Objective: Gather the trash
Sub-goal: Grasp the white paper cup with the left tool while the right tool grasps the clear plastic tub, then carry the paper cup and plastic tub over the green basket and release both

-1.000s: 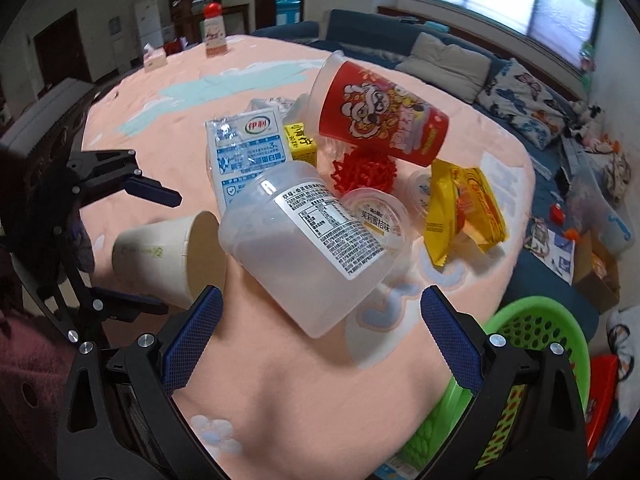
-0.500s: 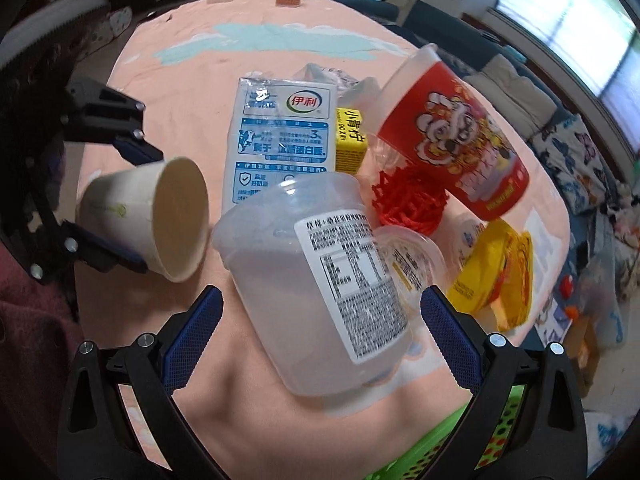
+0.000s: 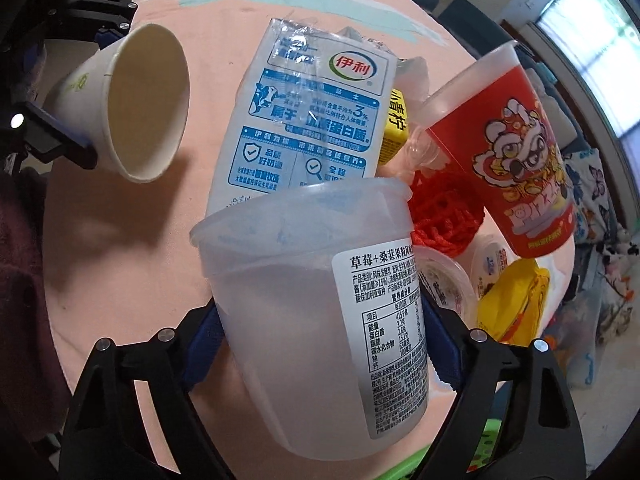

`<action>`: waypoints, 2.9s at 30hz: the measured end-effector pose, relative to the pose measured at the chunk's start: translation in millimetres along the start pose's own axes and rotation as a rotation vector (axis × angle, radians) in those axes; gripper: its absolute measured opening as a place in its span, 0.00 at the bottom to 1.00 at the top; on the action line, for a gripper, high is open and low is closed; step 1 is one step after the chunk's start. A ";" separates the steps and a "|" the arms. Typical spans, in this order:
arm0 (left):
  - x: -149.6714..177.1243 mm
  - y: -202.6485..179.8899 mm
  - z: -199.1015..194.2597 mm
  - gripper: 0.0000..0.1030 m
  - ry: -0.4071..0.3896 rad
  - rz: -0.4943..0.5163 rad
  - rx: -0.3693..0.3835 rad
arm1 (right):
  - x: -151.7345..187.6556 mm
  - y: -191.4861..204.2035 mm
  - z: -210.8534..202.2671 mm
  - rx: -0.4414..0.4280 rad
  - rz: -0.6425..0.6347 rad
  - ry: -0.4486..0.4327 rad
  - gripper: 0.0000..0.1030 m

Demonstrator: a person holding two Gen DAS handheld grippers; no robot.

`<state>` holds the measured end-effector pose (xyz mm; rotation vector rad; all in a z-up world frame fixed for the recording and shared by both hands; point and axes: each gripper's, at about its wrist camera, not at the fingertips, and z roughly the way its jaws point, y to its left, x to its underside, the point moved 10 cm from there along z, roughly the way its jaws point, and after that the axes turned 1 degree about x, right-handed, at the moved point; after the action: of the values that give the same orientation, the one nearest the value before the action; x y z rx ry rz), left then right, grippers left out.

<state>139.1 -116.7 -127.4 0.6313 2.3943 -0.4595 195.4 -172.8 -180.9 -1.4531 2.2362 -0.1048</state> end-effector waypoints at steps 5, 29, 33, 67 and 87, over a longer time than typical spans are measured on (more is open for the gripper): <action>-3.8 -3.8 -2.1 0.58 -0.014 0.010 0.013 | 13.5 -5.3 -8.7 0.054 -0.010 0.041 0.82; -53.2 -83.3 11.1 0.58 -0.058 0.133 0.126 | 126.6 -69.9 -99.6 0.266 0.613 -0.049 0.83; -69.9 -106.4 24.1 0.58 -0.047 0.170 0.143 | 171.1 -84.4 -102.5 0.293 0.819 -0.060 0.83; -168.1 -244.7 156.8 0.60 0.063 0.203 0.251 | 289.0 -68.4 -138.0 0.303 1.286 -0.227 0.90; -148.0 -249.5 182.1 0.84 0.123 0.201 0.231 | 283.3 -47.1 -168.8 0.332 1.335 -0.320 0.90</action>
<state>194.1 -454.8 -128.0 1.0190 2.3782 -0.6312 70.5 -474.1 -113.2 0.3207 2.2854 0.1724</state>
